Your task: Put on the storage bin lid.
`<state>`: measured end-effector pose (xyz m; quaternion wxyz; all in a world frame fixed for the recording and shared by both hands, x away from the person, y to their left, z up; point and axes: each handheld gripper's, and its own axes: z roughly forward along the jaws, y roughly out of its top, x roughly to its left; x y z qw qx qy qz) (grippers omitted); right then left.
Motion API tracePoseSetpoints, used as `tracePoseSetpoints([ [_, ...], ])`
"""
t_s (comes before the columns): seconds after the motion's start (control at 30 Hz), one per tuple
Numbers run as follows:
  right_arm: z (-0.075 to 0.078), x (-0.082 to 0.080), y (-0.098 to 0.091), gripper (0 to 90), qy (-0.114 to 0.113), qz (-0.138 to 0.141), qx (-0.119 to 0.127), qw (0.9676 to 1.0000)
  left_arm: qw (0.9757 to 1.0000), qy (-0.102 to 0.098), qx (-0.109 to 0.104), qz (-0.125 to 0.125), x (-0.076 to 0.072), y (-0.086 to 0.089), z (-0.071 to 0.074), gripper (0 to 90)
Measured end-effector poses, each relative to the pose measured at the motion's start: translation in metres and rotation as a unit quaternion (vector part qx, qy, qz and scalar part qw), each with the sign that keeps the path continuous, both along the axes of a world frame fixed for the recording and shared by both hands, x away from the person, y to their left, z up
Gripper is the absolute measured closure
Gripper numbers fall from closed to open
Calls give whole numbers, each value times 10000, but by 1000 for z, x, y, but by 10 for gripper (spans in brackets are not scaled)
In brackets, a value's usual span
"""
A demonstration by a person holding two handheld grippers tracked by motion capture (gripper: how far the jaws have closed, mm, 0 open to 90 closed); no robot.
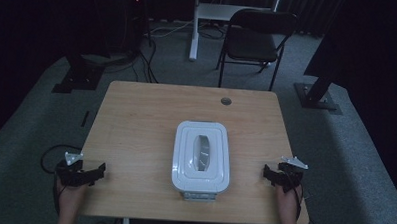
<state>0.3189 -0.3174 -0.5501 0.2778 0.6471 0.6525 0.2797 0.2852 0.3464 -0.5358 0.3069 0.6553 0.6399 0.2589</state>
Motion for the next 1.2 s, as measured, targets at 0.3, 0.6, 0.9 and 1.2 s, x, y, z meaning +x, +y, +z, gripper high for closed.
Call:
tracePoseSetpoints([
  [0.3,0,3,-1,118,27,98,74,9999,9996,269,84,75,4,-6,-7,5],
  [0.6,0,6,-1,119,31,29,86,10000,9980,346,324,418,9,-15,-10,5],
  [0.9,0,10,2,119,28,-2,83,10000,9977,350,319,495,10,-16,-10,6],
  [1.2,0,11,2,119,31,-1,79,10000,9977,350,316,477,10,-16,-10,6],
])
